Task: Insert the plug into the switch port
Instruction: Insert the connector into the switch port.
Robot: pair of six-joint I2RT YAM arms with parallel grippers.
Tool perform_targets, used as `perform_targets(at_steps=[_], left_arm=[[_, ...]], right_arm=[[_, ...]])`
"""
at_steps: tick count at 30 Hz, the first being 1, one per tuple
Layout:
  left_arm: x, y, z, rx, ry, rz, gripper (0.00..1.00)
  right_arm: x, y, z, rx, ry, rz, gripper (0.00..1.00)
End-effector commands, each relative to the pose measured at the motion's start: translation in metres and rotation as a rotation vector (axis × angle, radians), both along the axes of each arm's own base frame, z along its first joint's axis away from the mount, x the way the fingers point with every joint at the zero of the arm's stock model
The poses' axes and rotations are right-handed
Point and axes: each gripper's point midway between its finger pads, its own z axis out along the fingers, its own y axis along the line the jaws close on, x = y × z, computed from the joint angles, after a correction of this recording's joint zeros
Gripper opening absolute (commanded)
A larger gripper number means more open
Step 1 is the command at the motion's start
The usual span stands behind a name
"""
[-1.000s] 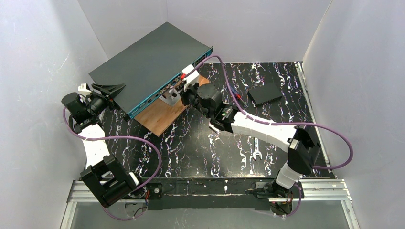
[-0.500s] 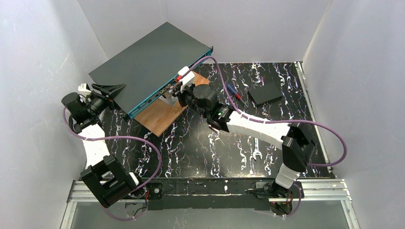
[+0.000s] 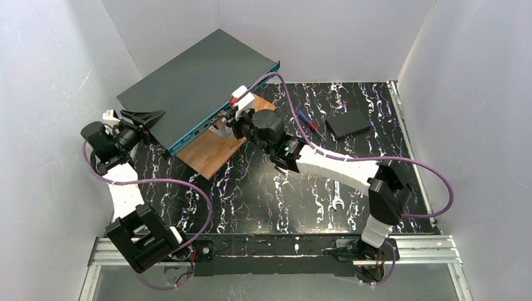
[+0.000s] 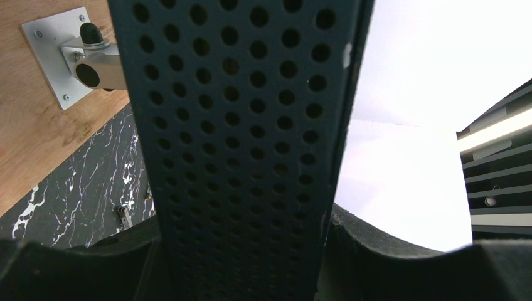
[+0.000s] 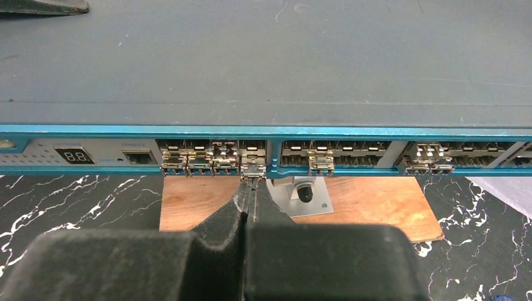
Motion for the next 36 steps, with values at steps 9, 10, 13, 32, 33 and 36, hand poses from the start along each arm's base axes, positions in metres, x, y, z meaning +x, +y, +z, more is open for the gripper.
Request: perform_targets(at_steps=[9,10,13,32,33,36], left_arm=[[-0.009,-0.015,-0.027,-0.014,0.06,-0.072,0.0],[-0.009,-0.015,-0.027,-0.014,0.06,-0.073,0.0],[-0.009,-0.015,-0.027,-0.015,0.06,-0.074,0.0],[-0.01,-0.017,-0.024,-0.013,0.05,-0.084,0.0],[-0.01,-0.017,-0.024,-0.013,0.051,-0.084,0.0],[-0.011,-0.018,-0.023,-0.01,0.047,-0.088,0.0]], right_arm=[[0.013,0.019,0.044,0.117,-0.078,0.005,0.01],[0.014,0.02,0.044,0.118,-0.079,0.006,0.01],[0.016,0.023,0.043,0.118,-0.079,0.01,0.01],[0.033,0.035,0.05,0.168,-0.027,0.055,0.01],[0.034,0.036,0.05,0.17,-0.018,0.057,0.01],[0.04,0.036,0.048,0.173,0.011,0.044,0.01]])
